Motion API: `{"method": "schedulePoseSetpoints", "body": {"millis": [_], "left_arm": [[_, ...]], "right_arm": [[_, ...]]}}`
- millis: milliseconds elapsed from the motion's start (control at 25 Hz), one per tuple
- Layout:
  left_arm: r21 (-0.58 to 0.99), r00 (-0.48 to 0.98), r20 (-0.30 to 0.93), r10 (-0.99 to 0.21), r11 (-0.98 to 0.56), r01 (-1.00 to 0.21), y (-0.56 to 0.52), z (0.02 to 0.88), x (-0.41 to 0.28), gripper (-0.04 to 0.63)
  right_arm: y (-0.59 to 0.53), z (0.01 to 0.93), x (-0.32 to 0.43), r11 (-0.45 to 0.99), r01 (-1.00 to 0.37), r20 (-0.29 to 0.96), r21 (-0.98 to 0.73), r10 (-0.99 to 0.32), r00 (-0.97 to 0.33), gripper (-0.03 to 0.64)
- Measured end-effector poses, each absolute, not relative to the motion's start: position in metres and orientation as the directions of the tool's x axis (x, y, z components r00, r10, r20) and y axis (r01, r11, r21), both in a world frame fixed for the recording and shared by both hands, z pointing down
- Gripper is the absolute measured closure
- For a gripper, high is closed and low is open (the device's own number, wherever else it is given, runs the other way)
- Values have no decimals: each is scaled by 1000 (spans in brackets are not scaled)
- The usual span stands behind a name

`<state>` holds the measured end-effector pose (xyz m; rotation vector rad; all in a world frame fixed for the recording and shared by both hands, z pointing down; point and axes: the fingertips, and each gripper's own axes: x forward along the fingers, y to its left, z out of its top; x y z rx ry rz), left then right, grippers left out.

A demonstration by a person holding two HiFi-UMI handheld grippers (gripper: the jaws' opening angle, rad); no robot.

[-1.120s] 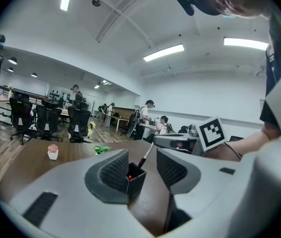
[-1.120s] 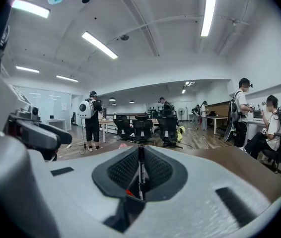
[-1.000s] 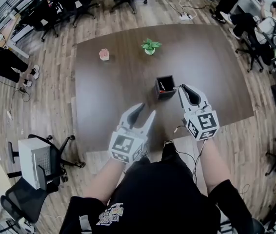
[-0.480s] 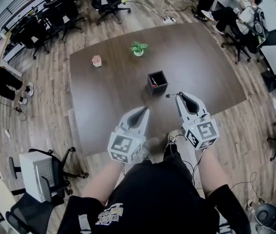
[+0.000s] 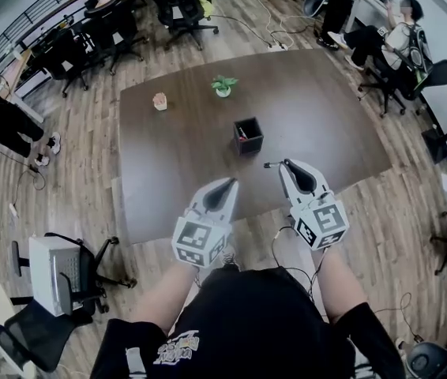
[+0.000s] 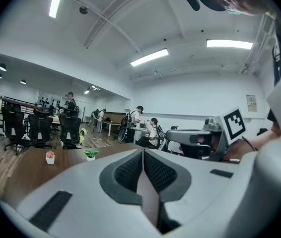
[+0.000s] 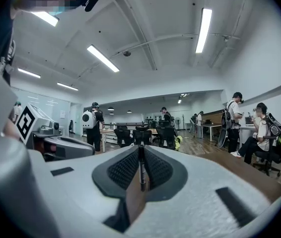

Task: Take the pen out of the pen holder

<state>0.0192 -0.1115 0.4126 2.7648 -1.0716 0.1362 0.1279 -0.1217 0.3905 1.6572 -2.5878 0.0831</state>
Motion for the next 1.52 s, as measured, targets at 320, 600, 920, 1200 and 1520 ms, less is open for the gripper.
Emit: {"method": "schedulePoseSetpoints", "body": {"millis": [320,600,920,1200,1520], "left_arm": [[117,638,134,-758,-628,-770,-48,403,46,584],[124,535,174,-827,-520,-845,17,411,54,584],[93,486,179,-856,-477,-874,57,404,62,584],[111,492,176,-852,-480,-870,69,407,33,584],[135,565,166,-808,-549,-825,70,410,-12,583]], "right_arm": [[-58,389,157,512,-858,74,-33,-855,-513,577],[-7,401,174,592,-804,95,-59,-798,-595,577],[26,403,174,639,-764,87,-88,-759,-645,577],[36,405,143,633,-769,101,-90,-762,-640,577],[49,410,93,574,-815,128,-82,-805,-580,577]]}}
